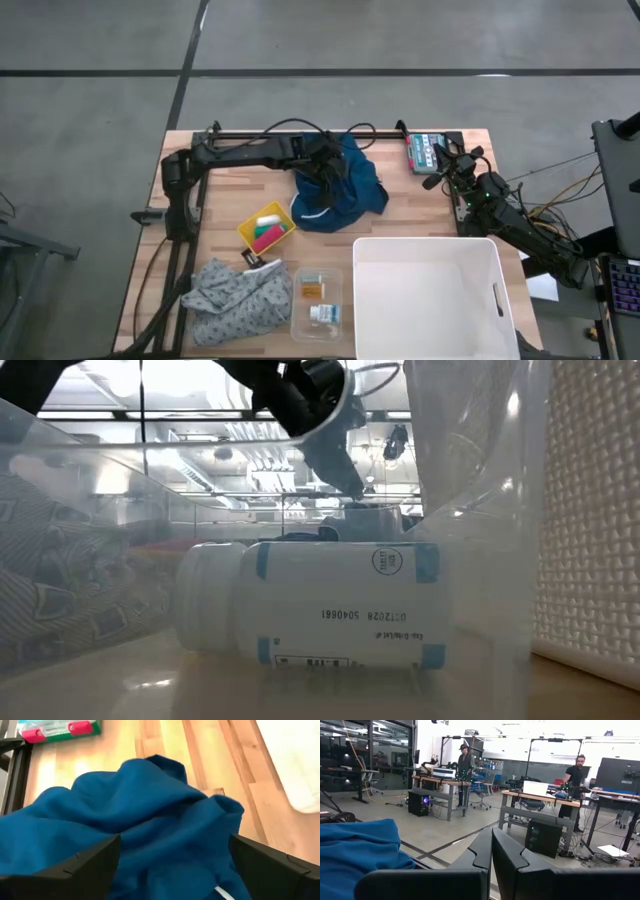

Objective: Pick & Place Medicine items
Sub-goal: Put the blue patient gown into the white laundry bin

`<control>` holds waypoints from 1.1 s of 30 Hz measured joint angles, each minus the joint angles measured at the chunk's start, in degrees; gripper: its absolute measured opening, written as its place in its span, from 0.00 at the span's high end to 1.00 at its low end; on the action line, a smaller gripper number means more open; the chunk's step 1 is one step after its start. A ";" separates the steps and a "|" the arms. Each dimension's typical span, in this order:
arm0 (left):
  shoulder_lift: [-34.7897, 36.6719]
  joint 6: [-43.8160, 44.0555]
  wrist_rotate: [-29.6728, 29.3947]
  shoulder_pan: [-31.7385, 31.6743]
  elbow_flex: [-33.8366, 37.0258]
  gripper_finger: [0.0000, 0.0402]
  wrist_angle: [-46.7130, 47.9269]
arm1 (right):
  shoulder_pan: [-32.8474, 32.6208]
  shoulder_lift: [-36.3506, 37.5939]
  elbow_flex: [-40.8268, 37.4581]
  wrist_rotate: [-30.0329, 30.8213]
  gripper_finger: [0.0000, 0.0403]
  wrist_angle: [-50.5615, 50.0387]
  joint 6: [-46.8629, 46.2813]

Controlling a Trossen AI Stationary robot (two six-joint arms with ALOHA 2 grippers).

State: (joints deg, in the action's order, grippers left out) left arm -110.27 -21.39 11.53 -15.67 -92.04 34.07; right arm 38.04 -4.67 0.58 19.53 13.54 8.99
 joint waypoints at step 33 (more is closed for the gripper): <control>-0.23 1.85 1.62 -2.49 15.42 0.11 -23.44 | 0.00 0.00 0.00 0.02 0.98 0.00 0.00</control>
State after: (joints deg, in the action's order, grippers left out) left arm -110.50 -19.54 13.15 -18.15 -76.62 10.64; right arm 38.04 -4.67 0.58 19.55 13.54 8.99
